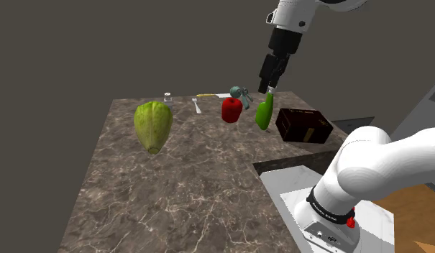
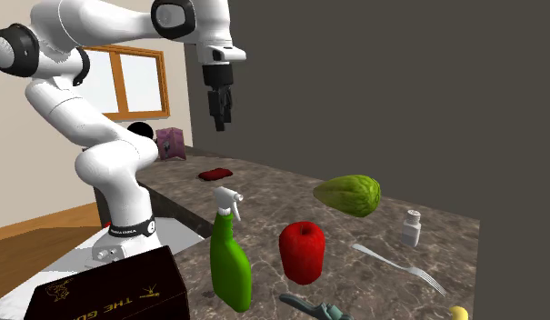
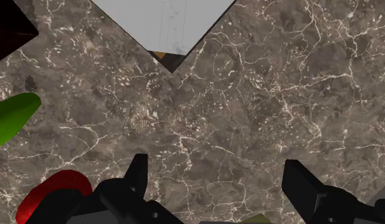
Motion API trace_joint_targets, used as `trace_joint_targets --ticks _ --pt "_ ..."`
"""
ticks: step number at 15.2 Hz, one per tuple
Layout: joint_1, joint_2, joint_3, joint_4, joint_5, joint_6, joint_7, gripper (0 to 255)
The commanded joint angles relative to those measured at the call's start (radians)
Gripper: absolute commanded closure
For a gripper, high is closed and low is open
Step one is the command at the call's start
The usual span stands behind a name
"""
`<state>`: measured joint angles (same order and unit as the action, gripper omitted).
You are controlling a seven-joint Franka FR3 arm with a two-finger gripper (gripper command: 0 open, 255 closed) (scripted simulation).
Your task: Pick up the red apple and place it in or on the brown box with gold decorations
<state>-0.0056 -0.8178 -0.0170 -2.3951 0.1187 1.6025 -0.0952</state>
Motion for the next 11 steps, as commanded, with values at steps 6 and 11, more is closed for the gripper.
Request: trace_joint_targets --ticks 6,11 --pt "-0.015 0.101 -0.062 -0.027 -0.056 0.148 -0.11 0" --pt "-0.025 0.232 -0.124 -0.018 -0.094 0.296 -0.214 0"
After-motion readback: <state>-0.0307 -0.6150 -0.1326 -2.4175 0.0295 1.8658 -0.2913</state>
